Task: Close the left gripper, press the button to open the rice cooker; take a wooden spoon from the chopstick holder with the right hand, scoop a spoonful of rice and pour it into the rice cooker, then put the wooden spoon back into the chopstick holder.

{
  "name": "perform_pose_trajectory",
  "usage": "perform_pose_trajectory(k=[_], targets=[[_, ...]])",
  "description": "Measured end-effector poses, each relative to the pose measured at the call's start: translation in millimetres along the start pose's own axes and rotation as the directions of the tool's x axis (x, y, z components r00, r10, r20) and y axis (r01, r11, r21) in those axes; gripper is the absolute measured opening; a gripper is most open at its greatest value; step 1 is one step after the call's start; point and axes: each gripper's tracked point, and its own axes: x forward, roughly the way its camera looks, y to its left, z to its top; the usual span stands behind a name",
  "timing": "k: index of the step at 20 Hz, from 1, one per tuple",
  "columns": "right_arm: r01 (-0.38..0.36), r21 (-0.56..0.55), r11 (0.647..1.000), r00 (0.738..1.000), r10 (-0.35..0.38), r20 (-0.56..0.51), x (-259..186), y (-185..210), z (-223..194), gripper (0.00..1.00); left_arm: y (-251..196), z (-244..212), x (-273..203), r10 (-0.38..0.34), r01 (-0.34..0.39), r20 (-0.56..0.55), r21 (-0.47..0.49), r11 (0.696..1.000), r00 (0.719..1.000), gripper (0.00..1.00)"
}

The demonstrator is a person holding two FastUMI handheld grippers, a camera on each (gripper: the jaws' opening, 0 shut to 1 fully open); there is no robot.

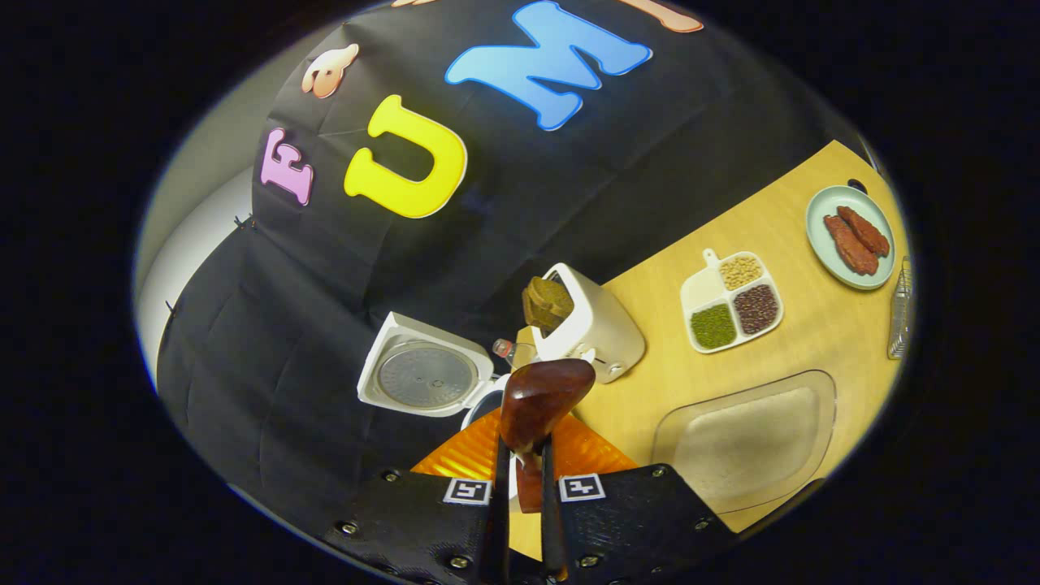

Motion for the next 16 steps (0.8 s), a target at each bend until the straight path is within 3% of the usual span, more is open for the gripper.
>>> perform_pose_trajectory(k=[5, 6, 7, 11, 13, 15, 16], targets=[[-0.057, -0.111, 0.992, 0.998, 0.055, -0.024, 64, 62, -13, 0.16, 19, -7, -5, 0.053, -0.053, -0.003, -0.024, 0.998, 0.999, 0.69], [-0.046, -0.172, 0.984, 0.999, 0.043, -0.021, 77, 69, -16, 0.16, 23, -9, -6, 0.063, -0.063, -0.008, -0.029, 0.998, 0.998, 0.78], [-0.036, -0.24, 0.97, 0.999, 0.034, -0.016, 92, 74, -20, 0.16, 27, -11, -8, 0.073, -0.074, -0.013, -0.035, 0.997, 0.997, 0.76], [-0.023, -0.449, 0.893, 0.999, 0.008, -0.036, 145, 87, -58, 0.16, 41, -20, -13, 0.12, -0.122, -0.035, -0.058, 0.991, 0.992, 0.73], [-0.004, -0.561, 0.828, 0.999, -0.026, -0.045, 163, 81, -78, 0.16, 50, -27, -19, 0.142, -0.144, -0.045, -0.064, 0.987, 0.989, 0.78], [-0.008, -0.66, 0.751, 0.998, -0.039, -0.057, 174, 78, -99, 0.16, 59, -34, -22, 0.161, -0.165, -0.055, -0.077, 0.983, 0.985, 0.73], [-0.015, -0.695, 0.719, 0.996, -0.053, -0.075, 176, 73, -112, 0.16, 61, -38, -23, 0.168, -0.173, -0.063, -0.087, 0.981, 0.984, 0.78]])
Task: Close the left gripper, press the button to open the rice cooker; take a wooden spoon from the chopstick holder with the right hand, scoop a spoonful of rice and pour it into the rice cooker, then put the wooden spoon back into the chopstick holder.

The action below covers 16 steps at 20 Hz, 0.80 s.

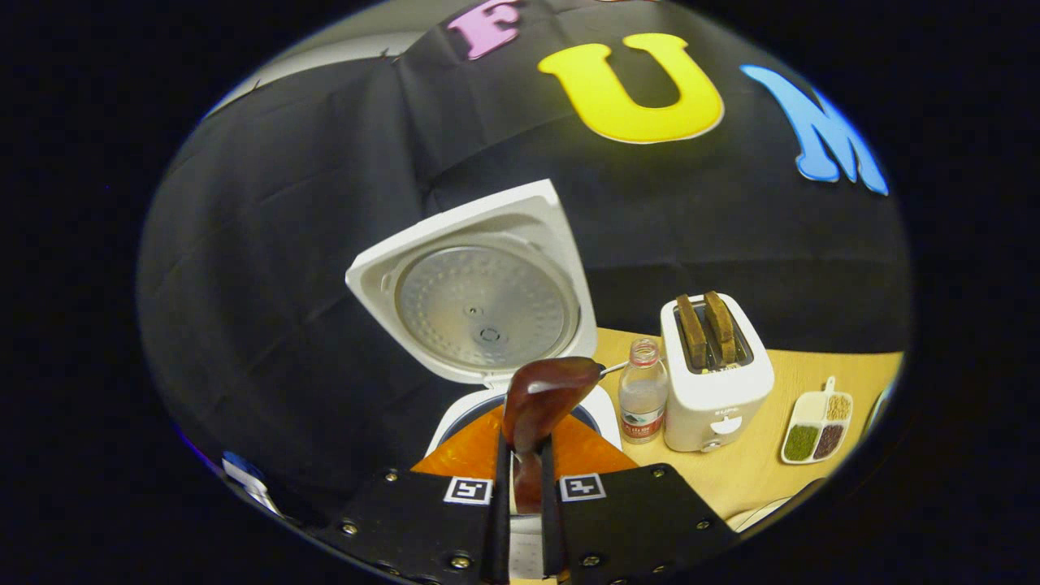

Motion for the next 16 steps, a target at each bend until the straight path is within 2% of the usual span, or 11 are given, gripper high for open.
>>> perform_pose_trajectory(k=[2, 5, 7, 10, 11, 12, 13, 15, 16], targets=[[-0.01, -0.094, 0.996, 1.0, 0.008, -0.026, 5, 8, -20, 0.16, 6, -7, -1, 0.012, -0.013, -0.015, -0.019, 1.0, 1.0, 0.78], [-0.023, -0.256, 0.966, 0.998, 0.008, -0.057, 8, 17, -47, 0.16, 10, -12, -3, 0.026, -0.026, -0.02, -0.034, 0.999, 0.999, 0.69], [-0.04, -0.385, 0.922, 0.998, 0.02, -0.056, 0, 27, -56, 0.16, 15, -18, -2, 0.032, -0.033, -0.026, -0.041, 0.999, 0.999, 0.71], [-0.038, -0.564, 0.825, 0.999, 0.031, -0.022, -7, 34, -65, 0.16, 18, -23, -2, 0.038, -0.04, -0.038, -0.06, 0.997, 0.999, 0.73], [-0.025, -0.601, 0.799, 1.0, 0.027, -0.006, -8, 36, -66, 0.16, 19, -26, -2, 0.041, -0.044, -0.041, -0.063, 0.997, 0.998, 0.69], [-0.007, -0.635, 0.773, 1.0, 0.024, 0.019, -8, 38, -66, 0.16, 21, -26, -2, 0.045, -0.048, -0.041, -0.063, 0.997, 0.998, 0.69], [0.003, -0.668, 0.744, 0.999, 0.022, 0.03, -11, 43, -68, 0.16, 21, -26, -2, 0.048, -0.05, -0.039, -0.061, 0.997, 0.998, 0.73], [-0.007, -0.696, 0.718, 0.999, 0.03, 0.021, -17, 50, -74, 0.16, 21, -26, -4, 0.05, -0.052, -0.039, -0.052, 0.997, 0.998, 0.73], [-0.016, -0.673, 0.739, 1.0, 0.026, 0.005, -16, 48, -77, 0.16, 20, -24, -5, 0.051, -0.053, -0.037, -0.049, 0.997, 0.998, 0.76]])
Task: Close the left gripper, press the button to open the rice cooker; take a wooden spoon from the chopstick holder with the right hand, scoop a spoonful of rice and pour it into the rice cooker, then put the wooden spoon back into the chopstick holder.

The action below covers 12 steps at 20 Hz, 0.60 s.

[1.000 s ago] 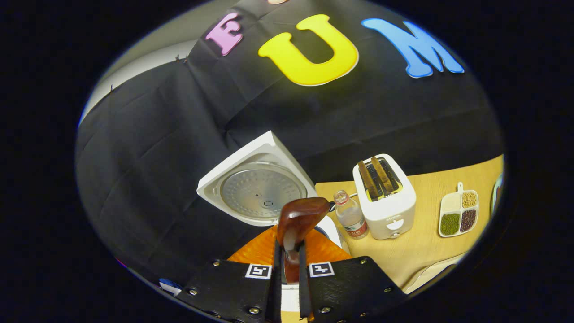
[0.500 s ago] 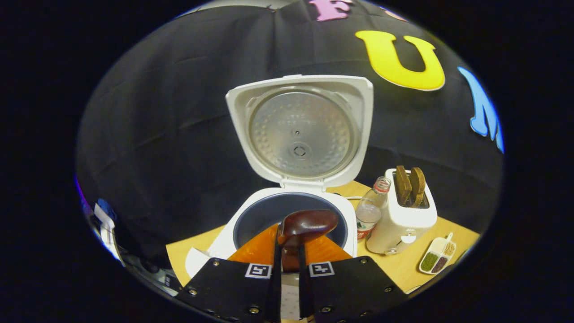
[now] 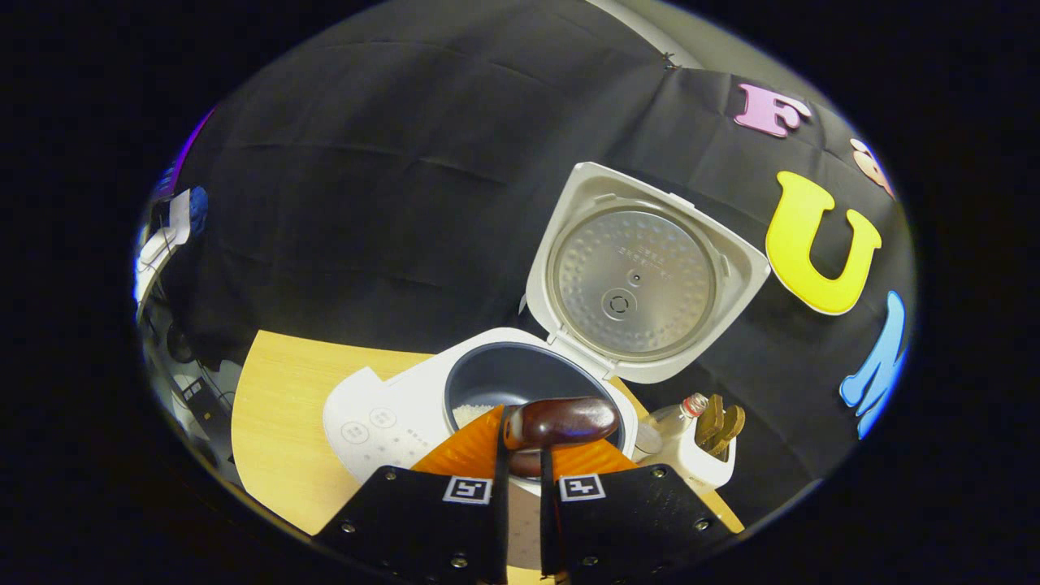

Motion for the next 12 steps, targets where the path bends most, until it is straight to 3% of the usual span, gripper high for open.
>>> perform_pose_trajectory(k=[2, 3, 4, 7, 12], targets=[[-0.011, 0.16, 0.987, 1.0, 0.015, -0.022, 1, -9, -1, 0.16, 0, 2, 0, -0.002, 0.002, 0.005, -0.002, 1.0, 1.0, 0.78], [-0.013, 0.274, 0.962, 0.999, 0.023, -0.032, -1, -16, 2, 0.16, -1, 1, 1, -0.006, 0.006, 0.006, -0.004, 1.0, 1.0, 0.75], [-0.013, 0.392, 0.92, 0.999, 0.032, -0.043, -6, -25, 4, 0.16, -1, 0, -1, -0.01, 0.01, 0.01, -0.006, 1.0, 1.0, 0.72], [0.003, 0.668, 0.745, 0.998, 0.035, -0.043, -16, -58, 14, 0.16, -3, 5, -1, -0.027, 0.027, 0.026, -0.005, 1.0, 0.999, 0.69], [0.017, 0.845, 0.534, 1.0, 0.005, -0.023, -48, -112, 11, 0.16, -6, 16, -5, -0.072, 0.072, 0.061, 0.003, 0.997, 0.996, 0.69]])
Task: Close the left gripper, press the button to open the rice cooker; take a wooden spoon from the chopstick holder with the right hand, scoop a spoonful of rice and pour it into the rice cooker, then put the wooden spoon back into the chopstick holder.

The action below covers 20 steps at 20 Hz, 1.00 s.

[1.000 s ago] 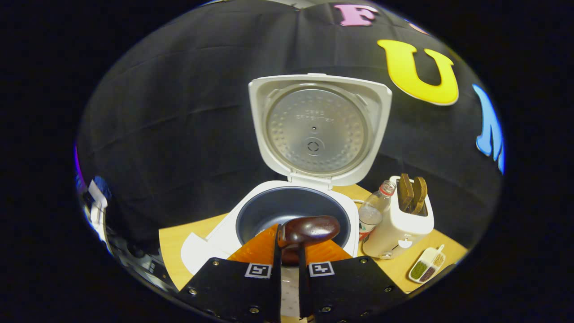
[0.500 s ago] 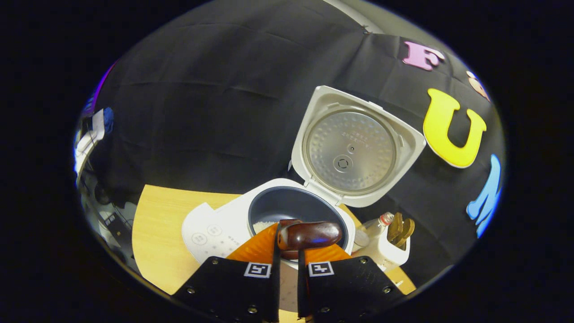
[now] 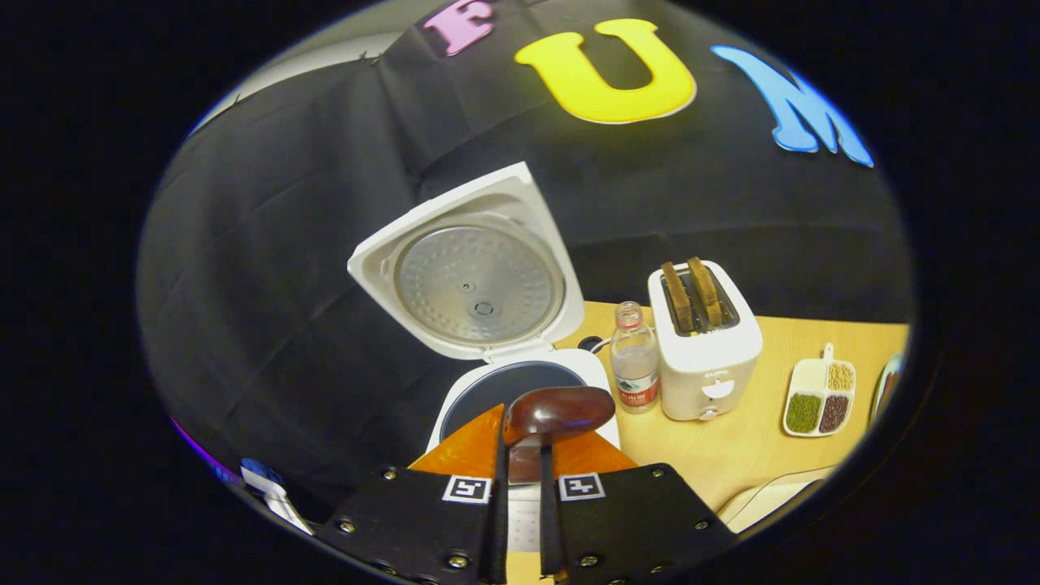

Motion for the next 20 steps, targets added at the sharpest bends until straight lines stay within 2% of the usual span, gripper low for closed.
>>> perform_pose_trajectory(k=[1, 3, 4, 5, 7, 8, 11, 13, 16, 20], targets=[[0.005, 0.042, 0.999, 1.0, -0.005, 0.009, -10, -7, 6, 0.16, 0, 2, 0, -0.011, 0.011, 0.01, -0.002, 1.0, 1.0, 0.69], [0.02, 0.089, 0.996, 0.999, -0.022, 0.025, -29, -20, 14, 0.16, -3, 4, 0, -0.042, 0.042, 0.026, -0.004, 0.999, 0.999, 0.78], [0.031, 0.097, 0.995, 0.999, -0.034, 0.031, -39, -28, 16, 0.16, -6, 6, -1, -0.061, 0.061, 0.035, -0.005, 0.998, 0.998, 0.7], [0.046, 0.106, 0.993, 0.998, -0.05, 0.039, -53, -35, 19, 0.16, -9, 9, -3, -0.082, 0.083, 0.046, -0.009, 0.997, 0.996, 0.74], [0.083, 0.111, 0.99, 0.995, -0.089, 0.049, -83, -51, 20, 0.16, -16, 11, -5, -0.127, 0.129, 0.065, -0.017, 0.992, 0.99, 0.74], [0.098, 0.118, 0.988, 0.993, -0.106, 0.055, -96, -57, 17, 0.16, -20, 10, -5, -0.15, 0.152, 0.074, -0.019, 0.988, 0.986, 0.7], [0.15, 0.141, 0.979, 0.984, -0.162, 0.079, -147, -79, 14, 0.16, -35, 9, -6, -0.232, 0.236, 0.09, -0.03, 0.971, 0.969, 0.69], [0.193, 0.153, 0.969, 0.972, -0.21, 0.102, -184, -95, 15, 0.16, -47, 0, -4, -0.294, 0.299, 0.088, -0.042, 0.953, 0.952, 0.73], [0.264, 0.171, 0.949, 0.948, -0.288, 0.135, -242, -124, 19, 0.16, -67, -18, 8, -0.369, 0.373, 0.065, -0.053, 0.926, 0.927, 0.73], [0.337, 0.205, 0.919, 0.913, -0.372, 0.168, -305, -175, 23, 0.16, -87, -18, 8, -0.403, 0.406, 0.059, -0.048, 0.913, 0.913, 0.69]])
